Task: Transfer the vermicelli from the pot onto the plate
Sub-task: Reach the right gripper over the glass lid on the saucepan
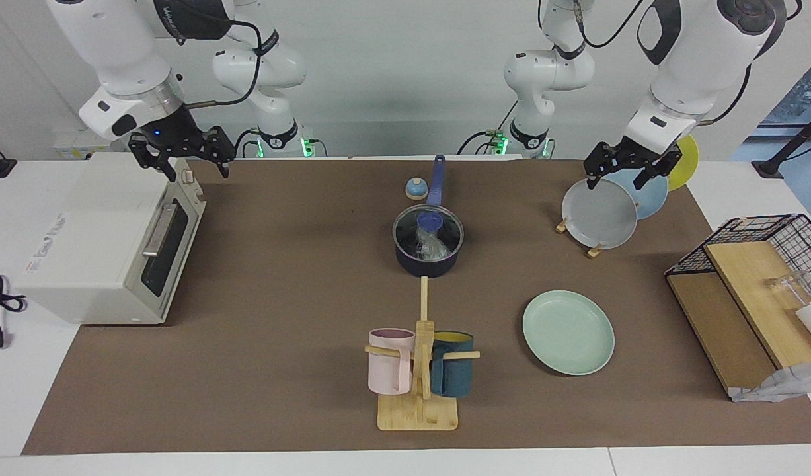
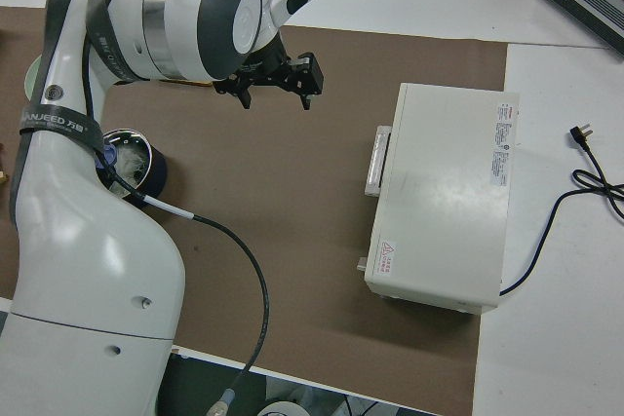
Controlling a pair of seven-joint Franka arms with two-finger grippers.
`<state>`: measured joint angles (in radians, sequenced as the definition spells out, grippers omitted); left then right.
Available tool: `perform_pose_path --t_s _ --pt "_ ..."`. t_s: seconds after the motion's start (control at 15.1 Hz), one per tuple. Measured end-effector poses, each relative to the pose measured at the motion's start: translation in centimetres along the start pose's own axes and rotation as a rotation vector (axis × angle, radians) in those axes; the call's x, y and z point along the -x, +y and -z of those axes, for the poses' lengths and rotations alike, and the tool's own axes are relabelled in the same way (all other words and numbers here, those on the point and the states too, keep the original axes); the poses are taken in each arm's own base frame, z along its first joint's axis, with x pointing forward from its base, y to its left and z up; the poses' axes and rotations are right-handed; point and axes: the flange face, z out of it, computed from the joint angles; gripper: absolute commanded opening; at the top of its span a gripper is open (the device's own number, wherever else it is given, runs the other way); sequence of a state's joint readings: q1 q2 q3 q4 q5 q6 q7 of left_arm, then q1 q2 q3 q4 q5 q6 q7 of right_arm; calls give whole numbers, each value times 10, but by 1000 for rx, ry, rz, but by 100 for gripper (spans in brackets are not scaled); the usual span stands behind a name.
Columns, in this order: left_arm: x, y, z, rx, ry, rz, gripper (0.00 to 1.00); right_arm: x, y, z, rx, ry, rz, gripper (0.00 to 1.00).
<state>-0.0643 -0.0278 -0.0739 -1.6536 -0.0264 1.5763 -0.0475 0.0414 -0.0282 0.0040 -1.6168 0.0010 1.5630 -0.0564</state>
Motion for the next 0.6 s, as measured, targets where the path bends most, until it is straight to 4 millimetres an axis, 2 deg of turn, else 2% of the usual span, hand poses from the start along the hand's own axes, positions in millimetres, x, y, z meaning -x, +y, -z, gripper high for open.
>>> perform_pose_path --t_s 0.07,0.2,0.4,0.6 --pt "0 0 0 0 0 0 100 -3 -15 -2 1 12 4 100" --pt "0 0 0 0 0 0 100 -5 -58 -7 2 13 -22 100" --pt "0 0 0 0 1 0 100 -8 -142 -24 -3 12 -69 100" --pt "0 0 0 0 3 -1 100 -14 -227 -55 -34 5 -169 100"
